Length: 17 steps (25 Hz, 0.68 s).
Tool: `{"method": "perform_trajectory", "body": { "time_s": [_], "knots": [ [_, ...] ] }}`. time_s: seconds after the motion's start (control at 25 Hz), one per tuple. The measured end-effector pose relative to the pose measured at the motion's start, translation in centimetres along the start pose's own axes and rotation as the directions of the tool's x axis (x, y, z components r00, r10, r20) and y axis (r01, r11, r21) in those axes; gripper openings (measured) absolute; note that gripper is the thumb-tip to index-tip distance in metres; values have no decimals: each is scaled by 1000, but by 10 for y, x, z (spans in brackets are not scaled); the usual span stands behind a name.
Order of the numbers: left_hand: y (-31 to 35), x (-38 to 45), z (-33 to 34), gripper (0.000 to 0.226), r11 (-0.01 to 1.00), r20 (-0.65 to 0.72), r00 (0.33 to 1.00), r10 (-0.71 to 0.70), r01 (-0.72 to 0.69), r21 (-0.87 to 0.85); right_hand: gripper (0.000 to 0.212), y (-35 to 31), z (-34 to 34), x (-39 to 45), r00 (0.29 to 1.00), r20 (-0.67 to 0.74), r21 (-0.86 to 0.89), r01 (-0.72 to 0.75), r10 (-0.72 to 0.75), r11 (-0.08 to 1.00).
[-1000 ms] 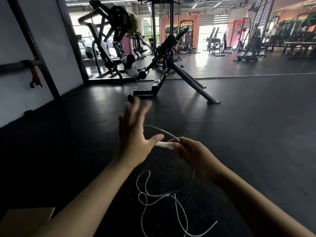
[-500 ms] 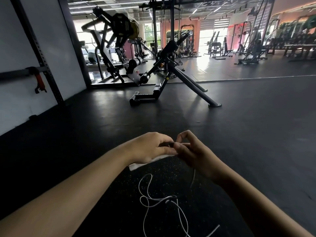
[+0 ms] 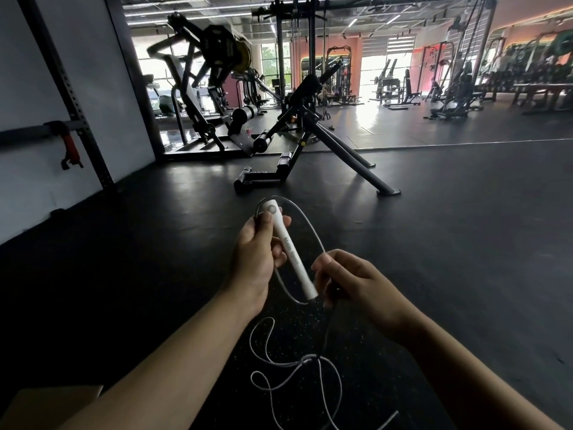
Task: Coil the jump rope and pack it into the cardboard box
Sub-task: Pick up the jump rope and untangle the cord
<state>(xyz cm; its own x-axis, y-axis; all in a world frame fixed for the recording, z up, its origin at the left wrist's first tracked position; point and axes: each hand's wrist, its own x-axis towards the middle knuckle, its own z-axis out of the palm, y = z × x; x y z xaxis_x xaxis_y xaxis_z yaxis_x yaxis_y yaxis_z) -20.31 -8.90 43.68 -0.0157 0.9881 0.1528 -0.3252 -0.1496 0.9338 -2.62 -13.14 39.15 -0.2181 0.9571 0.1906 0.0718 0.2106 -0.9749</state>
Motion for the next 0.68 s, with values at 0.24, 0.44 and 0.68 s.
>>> {"method": "perform_trajectory", "body": {
  "time_s": [0.24,0.44,0.68],
  "knots": [
    [-6,-1,8,23,995,-230,973,18,-41,-95,17,-2,9,4,996,-31,-122,76,-80,990],
    [-4,-5,-1,32,1000,-202,979,-17,13,-23,11,3,8,5,977,-126,-247,137,-172,959],
    [13,11,-41,51,552,160,886,435,-403,730,14,-7,-5,8,987,-99,-371,82,-128,925]
  ]
}}
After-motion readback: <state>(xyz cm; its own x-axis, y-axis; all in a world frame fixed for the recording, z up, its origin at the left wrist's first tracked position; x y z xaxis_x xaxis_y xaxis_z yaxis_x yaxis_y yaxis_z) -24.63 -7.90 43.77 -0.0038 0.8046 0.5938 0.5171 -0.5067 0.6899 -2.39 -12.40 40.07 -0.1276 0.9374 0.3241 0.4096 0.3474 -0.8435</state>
